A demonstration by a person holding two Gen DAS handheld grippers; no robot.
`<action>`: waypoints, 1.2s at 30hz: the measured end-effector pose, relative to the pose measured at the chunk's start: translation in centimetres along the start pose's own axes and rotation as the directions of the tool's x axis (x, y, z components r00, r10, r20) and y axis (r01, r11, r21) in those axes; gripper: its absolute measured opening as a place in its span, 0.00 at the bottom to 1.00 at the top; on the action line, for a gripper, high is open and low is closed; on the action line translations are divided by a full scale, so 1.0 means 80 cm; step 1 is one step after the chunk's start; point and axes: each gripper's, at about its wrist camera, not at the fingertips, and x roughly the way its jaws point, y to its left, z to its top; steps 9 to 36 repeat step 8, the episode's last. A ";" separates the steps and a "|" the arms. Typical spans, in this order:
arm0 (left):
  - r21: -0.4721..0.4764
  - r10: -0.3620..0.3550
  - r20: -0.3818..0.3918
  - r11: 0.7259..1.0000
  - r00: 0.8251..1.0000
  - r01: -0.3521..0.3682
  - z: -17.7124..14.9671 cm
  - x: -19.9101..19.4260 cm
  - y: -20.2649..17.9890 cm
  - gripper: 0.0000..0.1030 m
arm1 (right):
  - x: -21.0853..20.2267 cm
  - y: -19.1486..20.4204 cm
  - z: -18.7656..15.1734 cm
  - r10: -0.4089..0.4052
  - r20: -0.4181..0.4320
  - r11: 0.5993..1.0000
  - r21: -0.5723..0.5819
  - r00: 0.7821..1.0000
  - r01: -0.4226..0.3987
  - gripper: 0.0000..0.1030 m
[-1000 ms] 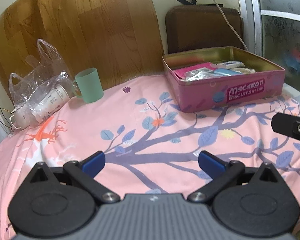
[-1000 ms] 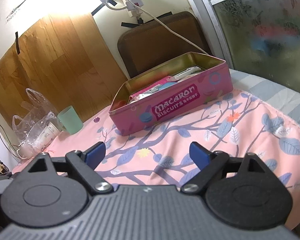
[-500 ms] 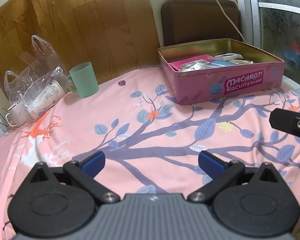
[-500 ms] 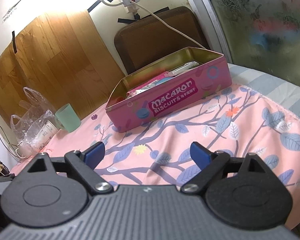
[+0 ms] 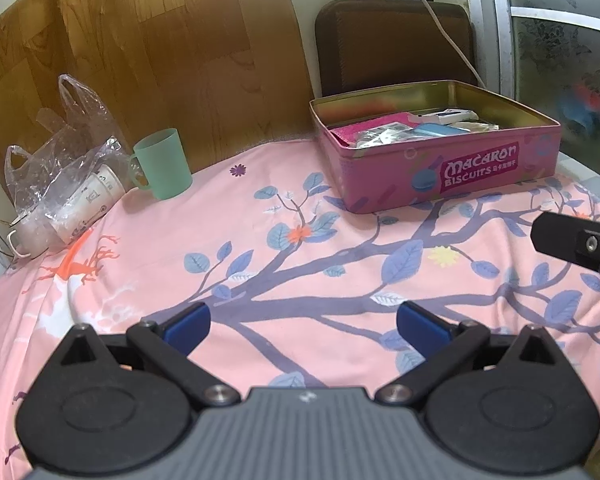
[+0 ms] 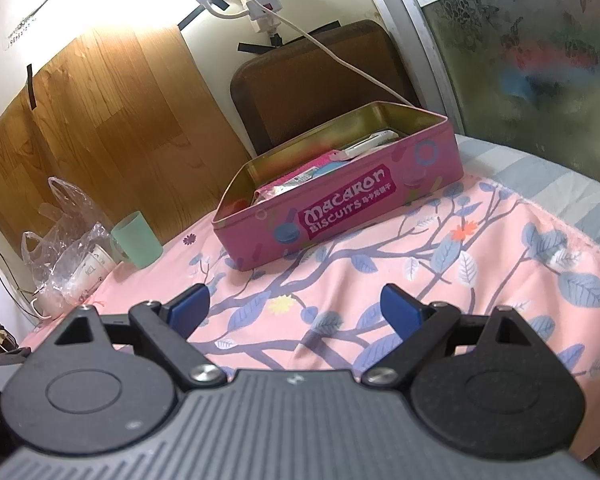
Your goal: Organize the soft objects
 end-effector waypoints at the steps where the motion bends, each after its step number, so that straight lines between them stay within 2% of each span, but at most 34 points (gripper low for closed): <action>1: 0.000 -0.001 0.002 1.000 1.000 0.001 0.000 -0.001 0.000 1.00 | 0.000 0.000 0.000 0.000 0.002 1.000 -0.002 1.000 0.000 0.92; 8: 0.002 -0.034 0.035 0.999 0.999 0.034 0.003 -0.010 -0.003 1.00 | -0.001 0.001 0.001 -0.001 0.004 1.000 -0.007 1.000 0.001 0.92; 36: 0.002 -0.034 0.035 0.999 0.999 0.034 0.003 -0.010 -0.003 1.00 | -0.001 0.001 0.001 -0.001 0.004 1.000 -0.007 1.000 0.001 0.92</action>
